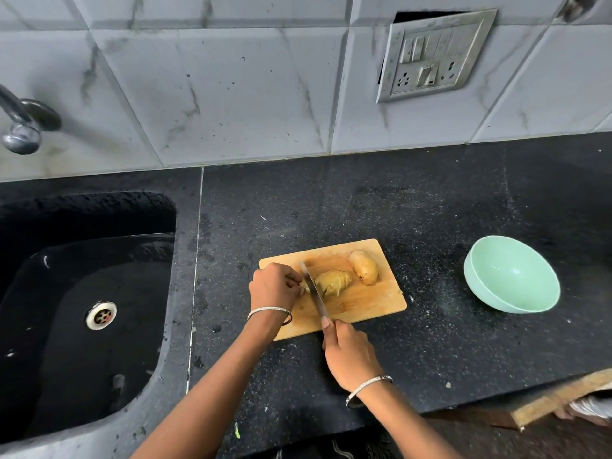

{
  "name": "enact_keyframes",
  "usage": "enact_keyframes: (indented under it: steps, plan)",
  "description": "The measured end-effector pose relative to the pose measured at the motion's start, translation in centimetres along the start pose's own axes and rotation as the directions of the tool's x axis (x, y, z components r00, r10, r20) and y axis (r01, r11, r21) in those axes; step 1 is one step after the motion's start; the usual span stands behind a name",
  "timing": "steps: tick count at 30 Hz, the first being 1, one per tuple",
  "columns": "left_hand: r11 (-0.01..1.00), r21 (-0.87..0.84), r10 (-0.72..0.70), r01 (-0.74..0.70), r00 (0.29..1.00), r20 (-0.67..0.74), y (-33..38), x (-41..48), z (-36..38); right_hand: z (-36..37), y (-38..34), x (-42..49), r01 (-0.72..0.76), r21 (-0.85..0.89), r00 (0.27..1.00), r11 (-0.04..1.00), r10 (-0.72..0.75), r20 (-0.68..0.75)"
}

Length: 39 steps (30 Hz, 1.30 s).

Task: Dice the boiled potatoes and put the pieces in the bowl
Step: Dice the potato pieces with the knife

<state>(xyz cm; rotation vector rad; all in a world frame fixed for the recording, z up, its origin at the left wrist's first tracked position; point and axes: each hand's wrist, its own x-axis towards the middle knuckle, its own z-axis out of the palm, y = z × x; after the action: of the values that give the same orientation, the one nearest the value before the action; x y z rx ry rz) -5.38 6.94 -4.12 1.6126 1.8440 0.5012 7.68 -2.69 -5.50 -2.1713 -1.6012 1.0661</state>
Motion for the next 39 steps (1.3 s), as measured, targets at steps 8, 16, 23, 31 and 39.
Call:
enact_keyframes:
  steps: [8,16,23,31,39]
  plan:
    - [1.000,-0.015,0.021,-0.021,1.000,0.023,-0.4,0.3,-0.2,-0.6,0.3,0.2,0.014,0.026,0.999,1.000,-0.012,-0.052]
    - [0.993,0.046,0.104,-0.105,0.994,0.032,0.0,0.4,0.0,0.9,0.8,-1.1,0.035,-0.037,0.995,0.999,-0.038,-0.093]
    - [0.987,0.087,0.132,-0.134,0.991,0.027,0.0,0.6,0.1,0.7,0.7,-1.1,0.033,-0.096,0.996,0.995,-0.041,-0.078]
    - [0.996,-0.008,0.091,-0.091,0.995,0.041,-1.0,0.6,0.2,0.2,0.7,0.3,0.030,-0.058,0.998,0.998,-0.034,-0.055]
    - [0.998,-0.059,0.039,-0.035,0.997,0.073,-0.6,0.4,0.4,1.0,0.5,0.1,0.046,-0.078,0.999,0.996,-0.047,-0.012]
